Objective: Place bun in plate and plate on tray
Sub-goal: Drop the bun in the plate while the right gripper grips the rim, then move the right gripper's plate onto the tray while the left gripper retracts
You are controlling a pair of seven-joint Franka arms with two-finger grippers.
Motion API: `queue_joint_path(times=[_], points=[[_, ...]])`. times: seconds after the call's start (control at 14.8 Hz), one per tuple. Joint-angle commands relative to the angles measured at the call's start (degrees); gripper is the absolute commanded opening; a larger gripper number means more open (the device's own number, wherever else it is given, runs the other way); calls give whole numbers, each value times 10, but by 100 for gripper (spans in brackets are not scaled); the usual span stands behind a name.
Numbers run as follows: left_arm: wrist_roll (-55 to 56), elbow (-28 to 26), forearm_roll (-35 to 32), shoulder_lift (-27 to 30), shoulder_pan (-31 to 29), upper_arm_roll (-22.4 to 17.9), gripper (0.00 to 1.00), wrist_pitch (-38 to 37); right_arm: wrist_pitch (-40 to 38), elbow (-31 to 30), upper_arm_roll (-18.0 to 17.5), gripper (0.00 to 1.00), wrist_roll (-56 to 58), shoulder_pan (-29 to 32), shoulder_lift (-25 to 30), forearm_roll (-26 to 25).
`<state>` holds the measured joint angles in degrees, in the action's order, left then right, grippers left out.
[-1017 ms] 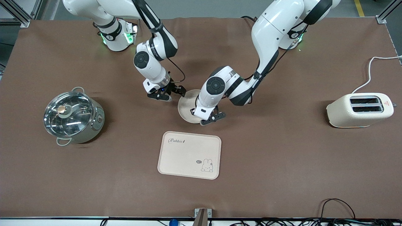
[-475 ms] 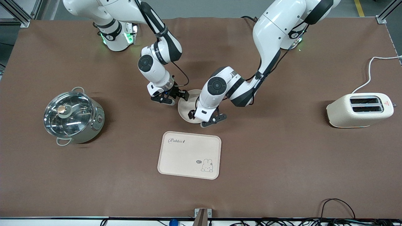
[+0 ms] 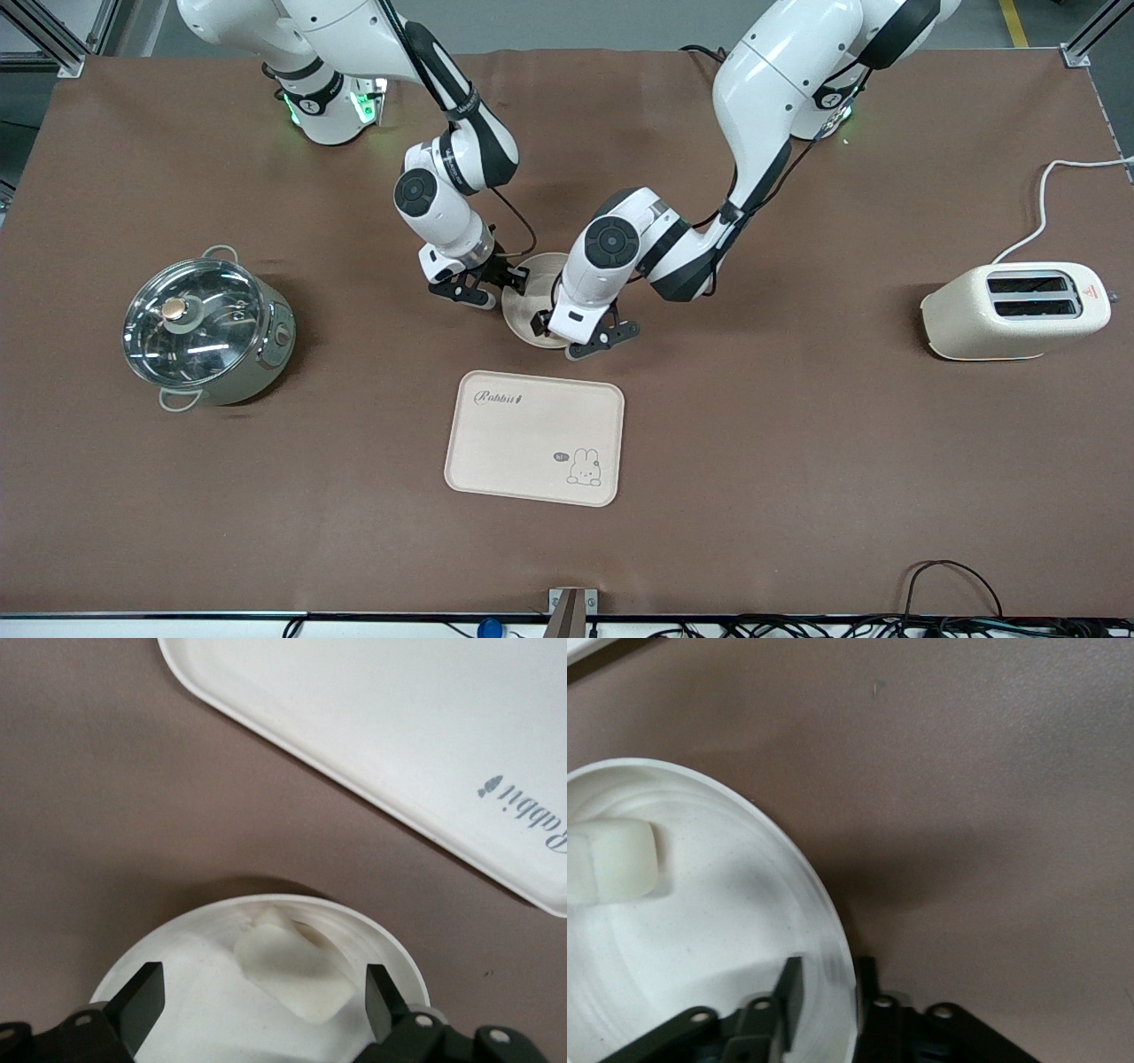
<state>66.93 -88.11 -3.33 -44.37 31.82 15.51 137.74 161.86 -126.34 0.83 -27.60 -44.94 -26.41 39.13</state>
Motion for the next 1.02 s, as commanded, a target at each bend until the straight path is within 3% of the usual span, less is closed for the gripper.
queue_joint_path(times=[0.0,0.2,0.41,0.61,0.95], points=[[-41,0,-63,38,-42,-2,100,-49,3,4,-1,0,-1,2,-1,10],[-211,-1,-66,91,-114,3,100,-124,-1,0,-2,0,6,12,8,10],[-371,0,-66,139,-199,3,100,-191,-37,1,-2,0,23,43,56,10],[-438,0,-65,190,-282,3,100,-219,-53,26,-4,0,68,90,65,11],[-560,0,-6,305,-372,8,100,-317,-53,159,-3,0,74,120,-32,11]])
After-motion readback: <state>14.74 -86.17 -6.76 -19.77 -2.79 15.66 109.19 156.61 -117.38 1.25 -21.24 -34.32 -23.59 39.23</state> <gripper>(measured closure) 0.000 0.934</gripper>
